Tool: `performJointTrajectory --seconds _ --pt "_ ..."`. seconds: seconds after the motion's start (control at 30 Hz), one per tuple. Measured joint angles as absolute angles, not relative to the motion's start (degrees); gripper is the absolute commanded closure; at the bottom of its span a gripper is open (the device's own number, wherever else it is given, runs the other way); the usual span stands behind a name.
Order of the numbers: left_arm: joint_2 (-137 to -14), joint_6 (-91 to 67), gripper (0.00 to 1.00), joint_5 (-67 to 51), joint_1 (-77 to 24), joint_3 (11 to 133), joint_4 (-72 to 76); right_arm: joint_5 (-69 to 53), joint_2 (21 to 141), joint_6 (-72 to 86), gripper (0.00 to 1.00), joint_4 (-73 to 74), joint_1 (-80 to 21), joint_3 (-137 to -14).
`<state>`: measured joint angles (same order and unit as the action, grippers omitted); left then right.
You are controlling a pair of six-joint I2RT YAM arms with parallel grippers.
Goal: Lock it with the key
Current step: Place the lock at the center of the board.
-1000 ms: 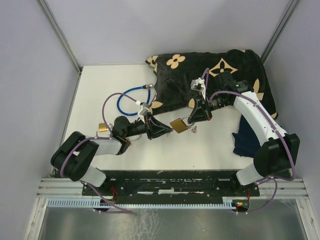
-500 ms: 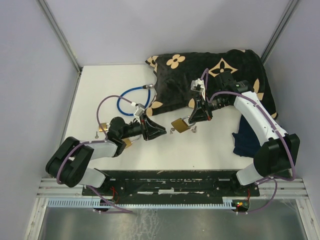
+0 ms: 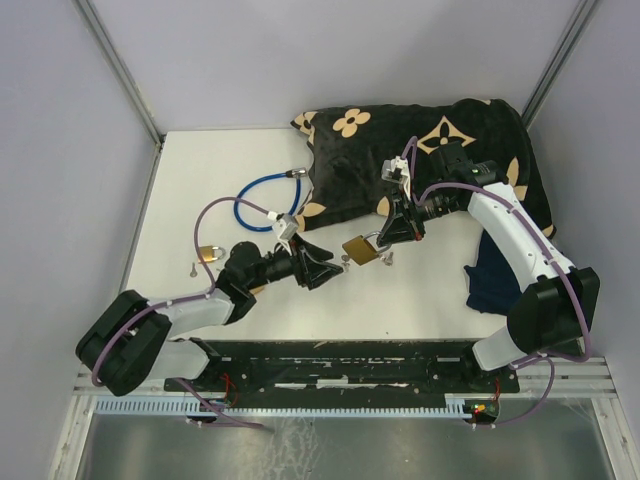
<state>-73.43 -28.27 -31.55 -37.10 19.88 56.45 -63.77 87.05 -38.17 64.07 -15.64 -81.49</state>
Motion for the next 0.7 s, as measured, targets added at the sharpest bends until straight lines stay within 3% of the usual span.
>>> performJointTrajectory --seconds 0.33,0.47,0.6,0.7 --pt "-76.93 -26.55 0.46 -30.96 -37.08 25.85 51.59 -63.90 87.05 -37.80 0.98 64.07 -15.64 -81.49" --pt "-79.72 -26.70 0.60 -34.00 -37.10 27.66 52.16 -64.14 87.05 -37.80 0.98 64.10 -15.64 -81.49" --pt "-81.25 -26.74 0.91 -36.69 -37.04 28.27 52.47 -64.18 87.05 -37.80 0.98 64.03 -15.64 -81.49" --pt "-81.97 -26.76 0.97 -38.41 -36.93 28.67 53.17 -63.86 87.05 -37.82 0.98 63.96 -15.62 -81.49"
